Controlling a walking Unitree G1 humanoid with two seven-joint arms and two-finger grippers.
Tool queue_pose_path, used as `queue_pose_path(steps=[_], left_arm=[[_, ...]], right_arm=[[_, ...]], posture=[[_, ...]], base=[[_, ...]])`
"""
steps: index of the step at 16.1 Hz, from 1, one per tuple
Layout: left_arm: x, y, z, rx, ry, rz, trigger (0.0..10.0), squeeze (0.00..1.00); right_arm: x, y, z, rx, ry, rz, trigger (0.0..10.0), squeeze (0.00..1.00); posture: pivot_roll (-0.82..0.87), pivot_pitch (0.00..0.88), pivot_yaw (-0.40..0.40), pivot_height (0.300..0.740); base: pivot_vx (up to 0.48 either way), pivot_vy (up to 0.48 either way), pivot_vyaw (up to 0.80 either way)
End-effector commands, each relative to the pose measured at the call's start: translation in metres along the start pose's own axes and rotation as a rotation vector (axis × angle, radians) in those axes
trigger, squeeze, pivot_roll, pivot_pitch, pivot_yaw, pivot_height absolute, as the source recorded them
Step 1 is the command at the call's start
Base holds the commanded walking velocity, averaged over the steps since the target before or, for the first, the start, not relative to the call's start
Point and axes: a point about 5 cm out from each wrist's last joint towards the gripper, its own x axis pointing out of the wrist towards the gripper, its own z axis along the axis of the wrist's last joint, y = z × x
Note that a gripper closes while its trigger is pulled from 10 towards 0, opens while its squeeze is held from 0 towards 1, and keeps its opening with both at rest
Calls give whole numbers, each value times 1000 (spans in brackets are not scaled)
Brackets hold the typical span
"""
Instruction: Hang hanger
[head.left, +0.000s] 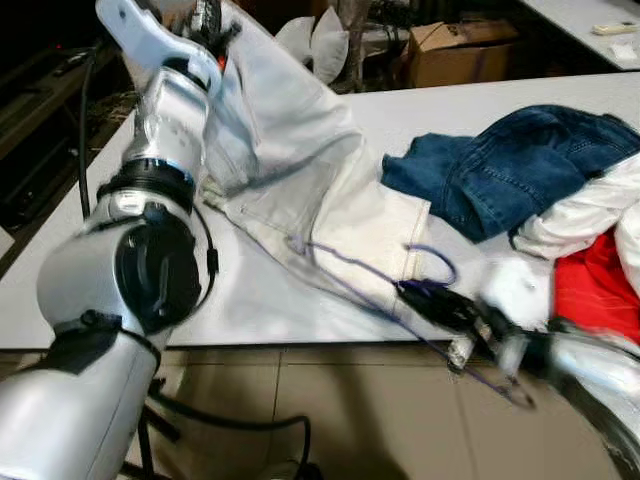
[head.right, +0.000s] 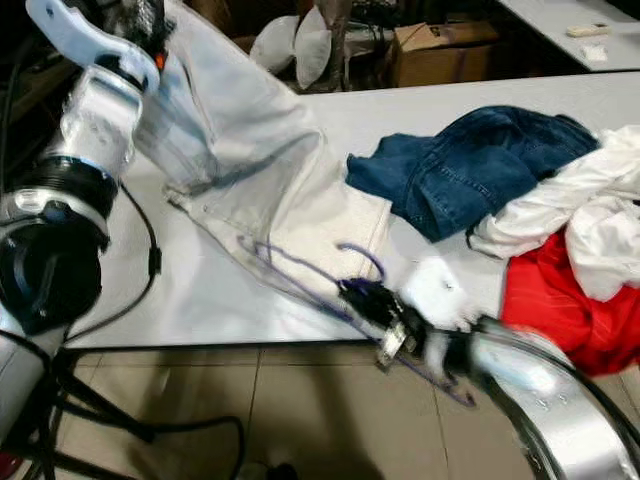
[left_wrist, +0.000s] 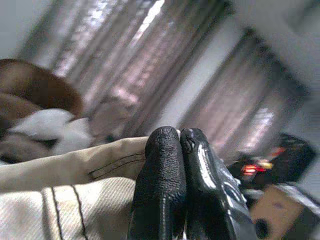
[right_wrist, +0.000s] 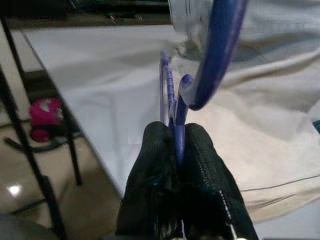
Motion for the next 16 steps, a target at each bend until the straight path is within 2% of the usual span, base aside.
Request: queue_pose_path(steps=[1,2,3,4,5,6,8,9,11,12,13,14,16], left_arm=[[12,-27,38,3,-124,-119,0,0],[15,-37,54,-11,-171,-159,0,0],[16,-40,60,-18,-189,-167,0,0],[17,-46,84,-45,-257,-178,0,0],[16,-48,103,-55,-310,-184,0,0],[15,-47,111,-44,-329,-187,0,0],[10,-42,123,-10,-358,-186,0,0],[6,-31,126,25,-366,-153,0,0],[-1,-11,124,62,-359,-78,0,0],[-12,22,107,113,-303,69,0,0],[-18,37,98,129,-275,140,0,0],[-40,81,59,169,-119,346,0,0],[-72,120,20,206,35,537,0,0]], right_arm=[[8,-3,-9,-10,42,8,10000,0],[20,-12,-18,-25,96,3,10000,0],[24,-15,-20,-30,118,3,10000,0],[40,-32,-31,-104,217,-14,10000,0],[53,-55,-33,-183,283,-83,10000,0],[58,-71,-29,-243,296,-155,10000,0],[66,-108,1,-343,210,-385,10000,0],[68,-126,30,-363,65,-516,10000,0],[70,-133,52,-360,-57,-542,10000,0],[74,-127,51,-348,-95,-470,10000,0],[75,-123,48,-342,-101,-439,10000,0],[75,-117,41,-300,-143,-391,10000,0],[71,-113,40,-255,-203,-379,10000,0]], posture=[[-123,0,148,740],[-119,0,145,740],[-118,0,144,740],[-108,0,135,740],[-103,0,129,740],[-101,0,128,740],[-90,0,116,740],[-83,0,110,740],[-82,0,107,740],[-75,0,96,740],[-76,0,96,740],[-77,0,101,740],[-76,0,104,740]], base=[[0,0,0],[0,0,0],[0,0,0],[0,0,0],[0,0,0],[0,0,0],[0,0,0],[0,0,0],[0,0,0],[0,0,0],[0,0,0],[0,0,0],[0,0,0]])
